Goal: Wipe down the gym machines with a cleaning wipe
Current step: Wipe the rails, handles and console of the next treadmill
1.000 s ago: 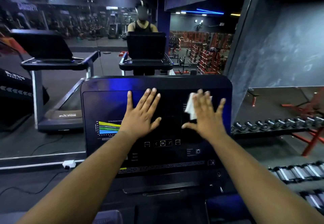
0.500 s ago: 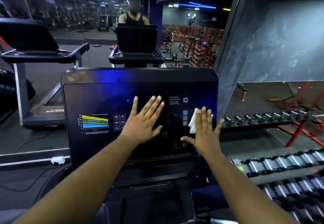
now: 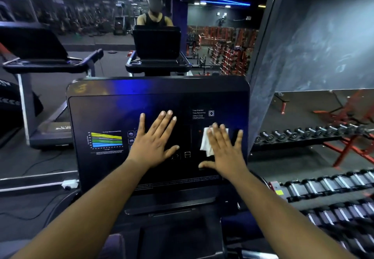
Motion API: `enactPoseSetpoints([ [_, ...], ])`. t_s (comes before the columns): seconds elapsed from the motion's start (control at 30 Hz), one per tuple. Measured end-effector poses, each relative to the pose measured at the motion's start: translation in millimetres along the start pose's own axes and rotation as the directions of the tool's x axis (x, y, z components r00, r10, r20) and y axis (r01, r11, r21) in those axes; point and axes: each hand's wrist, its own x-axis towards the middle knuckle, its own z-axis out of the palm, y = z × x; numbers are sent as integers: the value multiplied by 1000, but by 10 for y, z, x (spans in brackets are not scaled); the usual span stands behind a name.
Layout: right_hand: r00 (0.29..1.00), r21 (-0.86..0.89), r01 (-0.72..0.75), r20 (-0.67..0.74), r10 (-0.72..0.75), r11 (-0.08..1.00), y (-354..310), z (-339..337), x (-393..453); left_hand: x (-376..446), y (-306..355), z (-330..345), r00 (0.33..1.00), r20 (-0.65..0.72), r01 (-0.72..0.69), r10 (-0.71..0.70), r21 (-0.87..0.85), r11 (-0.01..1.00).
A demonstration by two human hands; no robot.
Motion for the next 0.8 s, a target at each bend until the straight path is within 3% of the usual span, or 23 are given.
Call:
enactPoseSetpoints([
  [0.17,924,221,-360,-50,379,906,-97,-440,519,-196,-314,-27,999,-9,36,-36,41,998],
  [0.23,940,239,-317,-53,338,918,-490,-524,670,-272,-394,-30,998,-22,56,-55,40,998],
  [0.37,997,93,24,-73,-17,995,-1381,-291,574,-490,-602,-27,998,-28,49,-48,41,998],
  [0.43,991,52,104,-96,-99,993,-1365,-209,531,-604,-719,-34,998,-19,53,-52,48,997],
  [0.53,994,5,19,-111,-18,1000,-969,-263,556,-780,-860,-55,998,3,69,-70,64,996],
  [0.67,947,150,-302,-68,315,941,-1065,-518,707,-968,-965,-62,997,38,69,-71,46,997],
  [0.73,957,206,-275,-41,289,939,-1483,-499,706,-1005,-976,-64,997,33,66,-67,30,997],
  [0.8,989,180,-137,-38,146,974,-1939,-311,581,-1053,-1019,-54,999,43,28,-29,22,999],
])
